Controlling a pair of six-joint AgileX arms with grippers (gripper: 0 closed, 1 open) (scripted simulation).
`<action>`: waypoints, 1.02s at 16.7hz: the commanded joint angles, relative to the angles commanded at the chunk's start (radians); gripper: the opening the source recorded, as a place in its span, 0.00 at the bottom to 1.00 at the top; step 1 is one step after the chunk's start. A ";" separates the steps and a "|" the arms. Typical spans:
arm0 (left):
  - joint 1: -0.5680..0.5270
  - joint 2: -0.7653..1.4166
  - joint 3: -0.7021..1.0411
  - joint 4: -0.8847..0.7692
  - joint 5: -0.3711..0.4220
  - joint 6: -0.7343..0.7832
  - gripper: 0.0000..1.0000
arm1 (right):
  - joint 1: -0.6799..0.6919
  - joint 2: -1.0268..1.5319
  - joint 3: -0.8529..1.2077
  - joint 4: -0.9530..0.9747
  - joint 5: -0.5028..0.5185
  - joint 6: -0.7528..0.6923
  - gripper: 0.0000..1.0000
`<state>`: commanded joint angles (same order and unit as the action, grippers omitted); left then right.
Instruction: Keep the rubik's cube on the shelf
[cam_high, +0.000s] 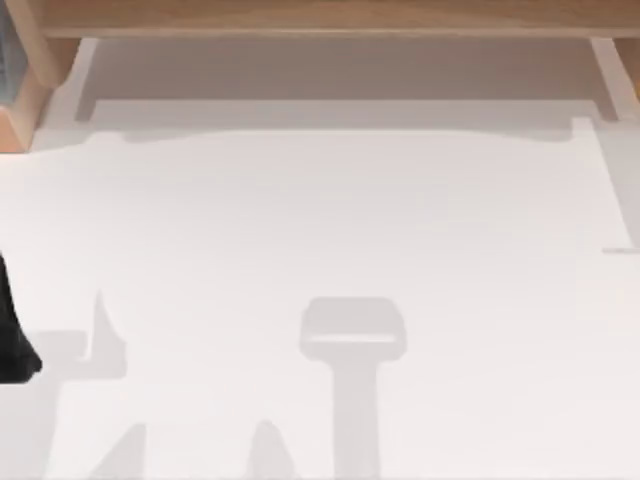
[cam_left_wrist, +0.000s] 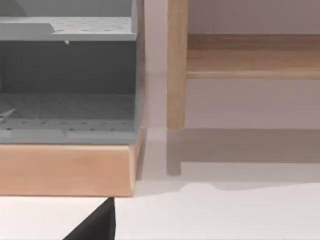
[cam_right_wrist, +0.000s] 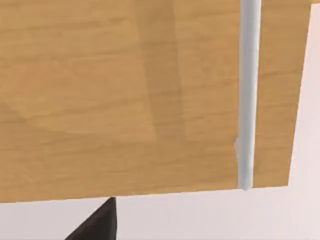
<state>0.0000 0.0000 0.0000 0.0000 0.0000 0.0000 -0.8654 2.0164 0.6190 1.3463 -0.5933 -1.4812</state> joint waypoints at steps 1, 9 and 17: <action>0.000 0.000 0.000 0.000 0.000 0.000 1.00 | -0.018 -0.004 0.053 -0.077 0.028 0.022 1.00; 0.000 0.000 0.000 0.000 0.000 0.000 1.00 | 0.000 -0.003 0.658 -0.921 0.251 0.303 1.00; 0.000 0.000 0.000 0.000 0.000 0.000 1.00 | 0.232 0.130 1.299 -1.907 0.411 0.677 1.00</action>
<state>0.0000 0.0000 0.0000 0.0000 0.0000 0.0000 -0.6336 2.1465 1.9180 -0.5607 -0.1820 -0.8037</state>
